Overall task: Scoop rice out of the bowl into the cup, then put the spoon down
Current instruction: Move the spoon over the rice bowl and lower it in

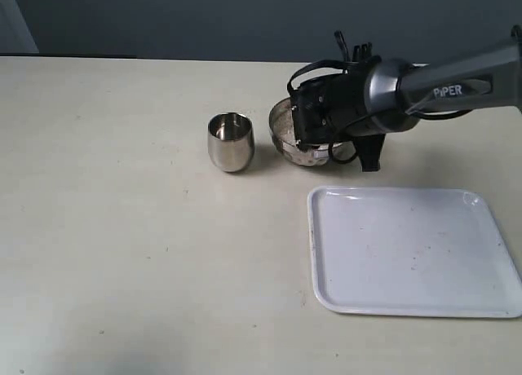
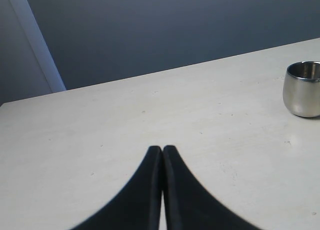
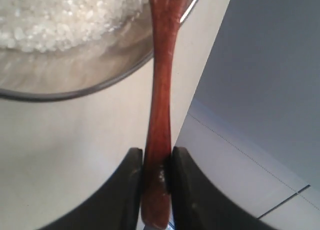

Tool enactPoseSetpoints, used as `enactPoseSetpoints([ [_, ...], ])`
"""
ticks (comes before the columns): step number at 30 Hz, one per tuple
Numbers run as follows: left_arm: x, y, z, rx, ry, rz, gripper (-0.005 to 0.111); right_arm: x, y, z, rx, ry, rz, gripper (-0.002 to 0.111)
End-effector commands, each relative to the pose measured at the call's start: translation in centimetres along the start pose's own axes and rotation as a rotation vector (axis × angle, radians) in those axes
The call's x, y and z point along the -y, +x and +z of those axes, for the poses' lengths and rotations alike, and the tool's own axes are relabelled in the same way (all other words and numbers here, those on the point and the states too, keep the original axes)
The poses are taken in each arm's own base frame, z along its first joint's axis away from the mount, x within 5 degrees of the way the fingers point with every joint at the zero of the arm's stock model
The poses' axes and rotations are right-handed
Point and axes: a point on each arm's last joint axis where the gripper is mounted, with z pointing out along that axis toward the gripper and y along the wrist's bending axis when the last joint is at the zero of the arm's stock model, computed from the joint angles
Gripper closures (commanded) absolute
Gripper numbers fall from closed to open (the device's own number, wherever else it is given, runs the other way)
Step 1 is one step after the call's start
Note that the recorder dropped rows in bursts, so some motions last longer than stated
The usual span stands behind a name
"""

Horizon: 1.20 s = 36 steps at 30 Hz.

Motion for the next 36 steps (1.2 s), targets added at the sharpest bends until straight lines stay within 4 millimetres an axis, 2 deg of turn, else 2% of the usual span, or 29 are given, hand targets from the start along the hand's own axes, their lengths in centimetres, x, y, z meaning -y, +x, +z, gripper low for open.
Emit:
enactPoseSetpoints([
  [1,0.0,-0.1,-0.1,0.007,0.002,-0.005,0.106,-0.5,-0.3,0.6,0.005,-0.021,-0.013,0.109],
  [8,0.0,-0.1,-0.1,0.007,0.002,-0.005,0.106,-0.9,-0.7,0.7,0.026,-0.043,-0.038,0.109],
  [17,0.0,-0.1,-0.1,0.007,0.002,-0.005,0.106,-1.9,-0.6,0.6,0.023,-0.154,-0.028,0.109],
  [36,0.0,-0.1,-0.1,0.007,0.002,-0.005,0.106,-0.2,0.5,-0.9,0.049,-0.140,0.016,0.109],
])
